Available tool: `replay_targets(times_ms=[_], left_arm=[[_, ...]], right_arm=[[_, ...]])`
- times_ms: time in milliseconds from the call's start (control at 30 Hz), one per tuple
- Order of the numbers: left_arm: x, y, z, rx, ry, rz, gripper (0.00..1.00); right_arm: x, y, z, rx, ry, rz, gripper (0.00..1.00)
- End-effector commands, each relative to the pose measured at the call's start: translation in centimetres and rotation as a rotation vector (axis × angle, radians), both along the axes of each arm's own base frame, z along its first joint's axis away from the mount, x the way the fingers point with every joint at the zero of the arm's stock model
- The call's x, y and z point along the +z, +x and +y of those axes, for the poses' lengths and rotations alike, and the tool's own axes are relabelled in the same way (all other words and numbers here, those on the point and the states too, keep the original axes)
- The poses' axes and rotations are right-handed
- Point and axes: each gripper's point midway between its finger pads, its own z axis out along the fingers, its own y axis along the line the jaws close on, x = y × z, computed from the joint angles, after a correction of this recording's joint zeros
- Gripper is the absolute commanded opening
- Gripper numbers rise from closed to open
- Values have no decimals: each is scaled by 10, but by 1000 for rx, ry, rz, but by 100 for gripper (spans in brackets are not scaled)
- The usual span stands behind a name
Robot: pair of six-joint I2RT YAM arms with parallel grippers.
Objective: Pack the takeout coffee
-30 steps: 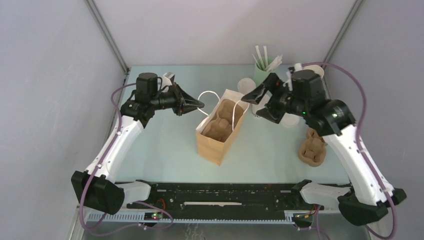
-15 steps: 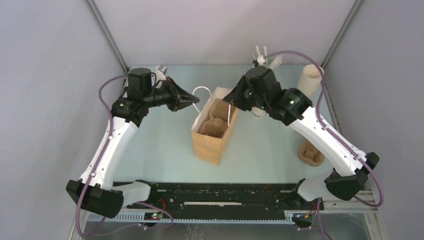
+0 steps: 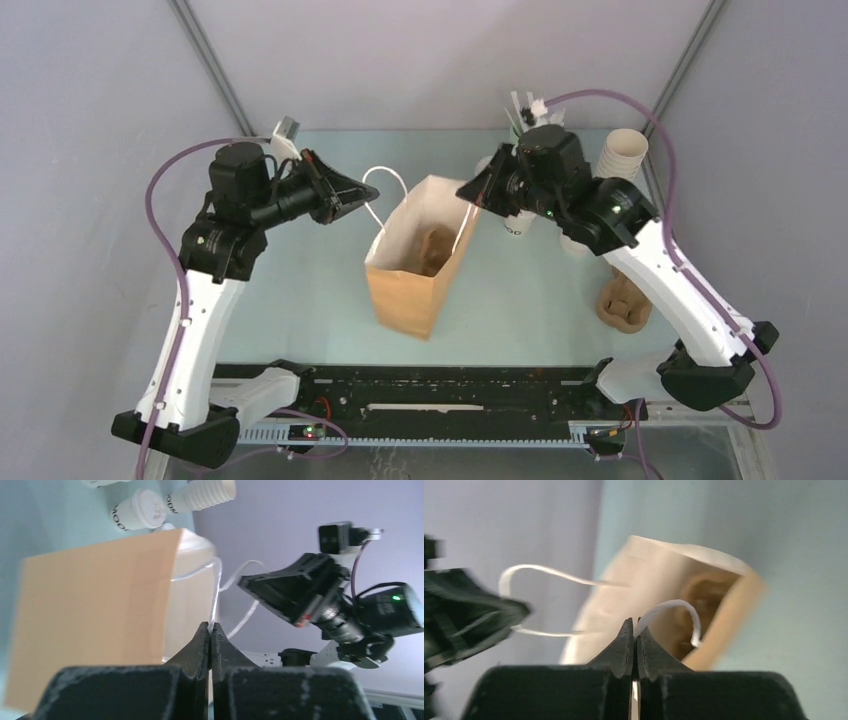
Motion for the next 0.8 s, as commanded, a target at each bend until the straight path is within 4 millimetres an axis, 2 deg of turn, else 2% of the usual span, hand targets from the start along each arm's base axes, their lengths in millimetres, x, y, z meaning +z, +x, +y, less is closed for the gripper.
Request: replay_targets(times_ms=[0, 67, 100, 133, 167, 267, 300, 333, 367, 400, 467, 533, 567, 600, 633, 667, 700, 767], left_arm=[[-53, 15, 5, 46, 64, 79, 0], [-102, 21, 14, 78, 144, 160, 0], [-111, 21, 14, 69, 155, 168, 0], [-108, 20, 15, 67, 159, 156, 0], [-95, 18, 15, 64, 157, 129, 0], [-47, 6, 17, 64, 132, 27, 0], [-41, 3, 17, 67, 125, 28, 0], [-42, 1, 17, 70, 118, 41, 0], [-51, 2, 18, 78, 119, 60, 0], [-65, 4, 20, 94, 132, 88, 0], [-112, 9, 29, 139, 171, 202, 0], [-134, 15, 33, 151, 157, 275, 0], [-133, 18, 33, 148, 146, 273, 0], [-123, 21, 30, 133, 129, 248, 0], [-103, 22, 27, 121, 111, 201, 0], [-83, 22, 26, 120, 103, 146, 0], [-56, 20, 27, 127, 92, 80, 0], [-35, 15, 28, 135, 78, 47, 0]], right_arm=[[-73, 10, -7, 20, -77, 81, 0], [-95, 10, 2, 127, -84, 32, 0], [-97, 11, -1, 136, -64, 53, 0], [-88, 9, -1, 162, -22, 71, 0], [-73, 5, 1, 193, 14, 71, 0], [-16, -13, 5, 232, 8, -14, 0], [-2, -19, 8, 251, -17, -55, 0], [4, -21, 11, 264, -44, -81, 0], [3, -21, 15, 277, -65, -93, 0], [-8, -18, 18, 281, -86, -78, 0], [-44, -10, 27, 310, -105, 0, 0], [-71, 3, 31, 310, -129, 0, 0], [-85, 9, 28, 309, -143, 17, 0], [-93, 12, 23, 309, -147, 50, 0], [-93, 14, 17, 301, -136, 89, 0], [-82, 13, 14, 315, -123, 90, 0], [-63, 11, 11, 325, -122, 58, 0], [-28, -1, 10, 363, -114, -15, 0]])
